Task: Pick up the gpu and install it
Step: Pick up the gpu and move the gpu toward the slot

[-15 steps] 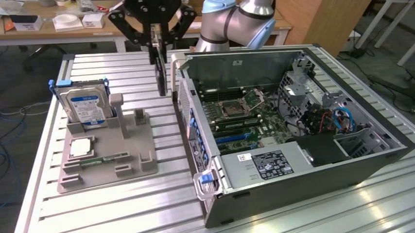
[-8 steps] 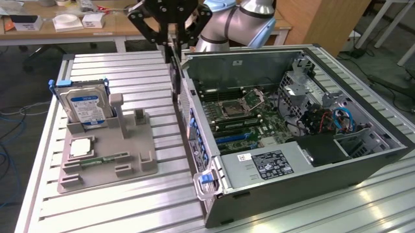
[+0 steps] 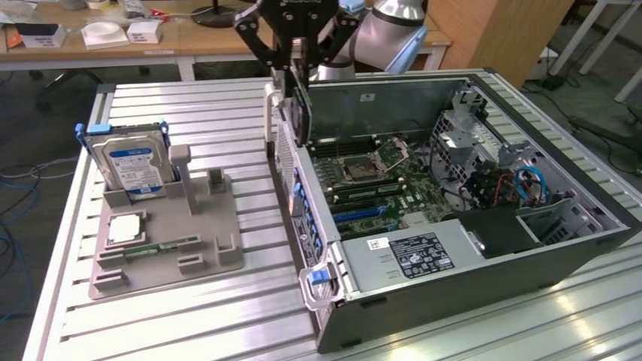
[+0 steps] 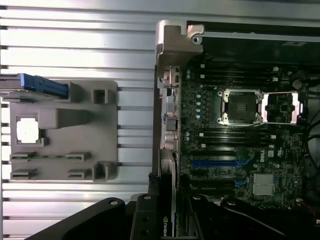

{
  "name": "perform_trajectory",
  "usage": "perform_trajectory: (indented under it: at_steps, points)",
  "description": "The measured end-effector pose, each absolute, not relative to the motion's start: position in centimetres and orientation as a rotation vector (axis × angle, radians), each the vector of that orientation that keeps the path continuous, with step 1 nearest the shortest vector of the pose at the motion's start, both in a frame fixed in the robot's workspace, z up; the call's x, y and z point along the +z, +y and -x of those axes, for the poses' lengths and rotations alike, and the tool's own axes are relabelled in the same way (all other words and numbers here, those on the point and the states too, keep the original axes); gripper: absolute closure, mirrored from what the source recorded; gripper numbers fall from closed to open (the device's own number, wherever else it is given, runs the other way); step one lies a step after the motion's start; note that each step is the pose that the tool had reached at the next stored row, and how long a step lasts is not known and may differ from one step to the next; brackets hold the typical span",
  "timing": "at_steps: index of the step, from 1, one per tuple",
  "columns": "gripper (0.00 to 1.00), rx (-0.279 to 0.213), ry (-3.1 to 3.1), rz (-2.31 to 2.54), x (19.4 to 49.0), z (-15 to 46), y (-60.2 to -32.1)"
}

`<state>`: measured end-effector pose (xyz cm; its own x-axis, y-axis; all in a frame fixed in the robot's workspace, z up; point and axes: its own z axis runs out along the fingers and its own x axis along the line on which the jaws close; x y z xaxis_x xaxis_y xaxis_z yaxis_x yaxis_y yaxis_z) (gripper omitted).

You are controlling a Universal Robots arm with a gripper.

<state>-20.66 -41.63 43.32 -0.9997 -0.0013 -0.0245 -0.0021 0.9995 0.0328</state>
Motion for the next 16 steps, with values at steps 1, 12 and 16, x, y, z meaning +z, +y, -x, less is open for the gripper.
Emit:
perform_trajectory:
  at_steps: [1,12,16]
  points:
    - [0.74,0.051,3.117,0.003,43.2,20.2,-41.6]
    - [0.74,0.051,3.11,0.003,42.6,15.2,-41.6]
    - [0.74,0.051,3.11,0.003,42.6,13.4,-41.6]
